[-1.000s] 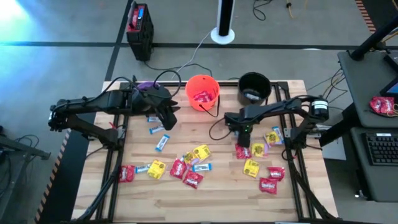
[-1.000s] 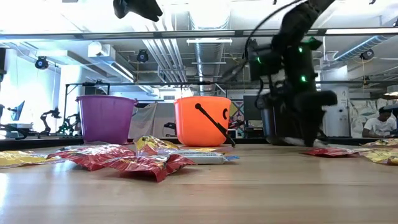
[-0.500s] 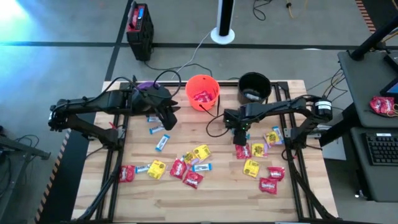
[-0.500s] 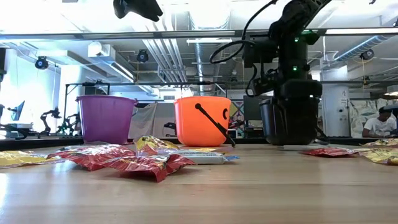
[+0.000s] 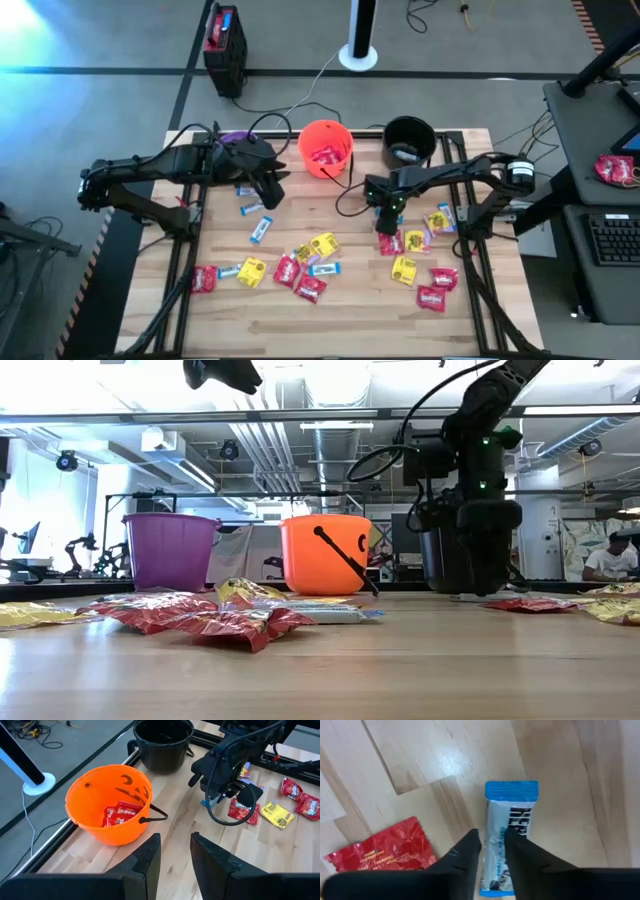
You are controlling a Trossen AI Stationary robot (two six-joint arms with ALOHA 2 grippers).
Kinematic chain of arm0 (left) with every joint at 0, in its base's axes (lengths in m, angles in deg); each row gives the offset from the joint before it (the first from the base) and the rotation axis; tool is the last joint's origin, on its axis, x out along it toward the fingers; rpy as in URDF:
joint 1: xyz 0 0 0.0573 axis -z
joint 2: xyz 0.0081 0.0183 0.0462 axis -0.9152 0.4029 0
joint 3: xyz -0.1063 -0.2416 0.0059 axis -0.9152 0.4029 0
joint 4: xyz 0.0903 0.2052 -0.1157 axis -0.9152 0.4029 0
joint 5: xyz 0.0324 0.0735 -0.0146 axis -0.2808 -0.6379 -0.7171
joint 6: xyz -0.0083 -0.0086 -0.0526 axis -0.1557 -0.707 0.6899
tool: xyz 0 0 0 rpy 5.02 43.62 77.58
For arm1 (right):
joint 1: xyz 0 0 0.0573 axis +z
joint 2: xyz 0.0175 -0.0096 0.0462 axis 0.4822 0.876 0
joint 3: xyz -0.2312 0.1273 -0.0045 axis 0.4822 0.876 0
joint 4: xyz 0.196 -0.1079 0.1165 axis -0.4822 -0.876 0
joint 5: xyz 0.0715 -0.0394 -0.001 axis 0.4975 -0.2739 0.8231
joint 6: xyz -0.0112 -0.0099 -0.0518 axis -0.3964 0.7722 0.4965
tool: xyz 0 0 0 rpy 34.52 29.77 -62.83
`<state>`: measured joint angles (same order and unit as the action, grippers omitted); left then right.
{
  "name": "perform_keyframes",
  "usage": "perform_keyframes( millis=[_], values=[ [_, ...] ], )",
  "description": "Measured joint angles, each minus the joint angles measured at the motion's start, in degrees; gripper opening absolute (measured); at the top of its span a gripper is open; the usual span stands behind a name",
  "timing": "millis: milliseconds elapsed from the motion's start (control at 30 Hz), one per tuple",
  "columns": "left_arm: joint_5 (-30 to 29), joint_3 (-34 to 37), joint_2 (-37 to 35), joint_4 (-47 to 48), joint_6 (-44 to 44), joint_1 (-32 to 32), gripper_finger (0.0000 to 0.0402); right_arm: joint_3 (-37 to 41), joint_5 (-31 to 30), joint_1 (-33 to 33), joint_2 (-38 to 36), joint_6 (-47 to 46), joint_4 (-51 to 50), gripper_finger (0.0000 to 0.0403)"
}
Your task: Sort candy by brand, put in halloween buckets
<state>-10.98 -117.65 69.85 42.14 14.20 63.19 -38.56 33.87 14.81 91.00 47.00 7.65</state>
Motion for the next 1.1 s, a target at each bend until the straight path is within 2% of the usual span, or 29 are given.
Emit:
perform_keyframes(
  millis=[200,367,600,767,900,1100],
  values=[
    [-1.44,0.01,0.02,-1.14,-1.67,-0.04,0.0091,-0.13,-1.21,-0.01,-0.04,-0.5,1.43,0.0156],
    [-1.48,0.01,0.02,-2.42,-3.06,-0.04,0.0091,1.11,-2.14,-0.04,0.53,-0.45,4.2,0.0187],
    [-1.5,0.01,0.02,-2.88,-4.29,-0.09,0.0091,4.0,-2.32,-0.13,3.56,-4.14,10.98,0.0182],
    [-1.5,0.01,0.02,-3.27,-4.56,-0.11,0.0091,3.16,4.54,-0.13,1.09,-4.85,12.73,0.0163],
    [-1.5,0.01,0.02,-3.42,-4.47,-0.09,0.0091,1.88,2.62,-0.11,-2.69,-6.07,11.43,0.0162],
    [-1.49,0.01,0.04,-3.74,-4.56,-0.11,0.0091,0.28,-3.17,-0.13,-6.83,-4.35,11.3,0.0184]
  ],
)
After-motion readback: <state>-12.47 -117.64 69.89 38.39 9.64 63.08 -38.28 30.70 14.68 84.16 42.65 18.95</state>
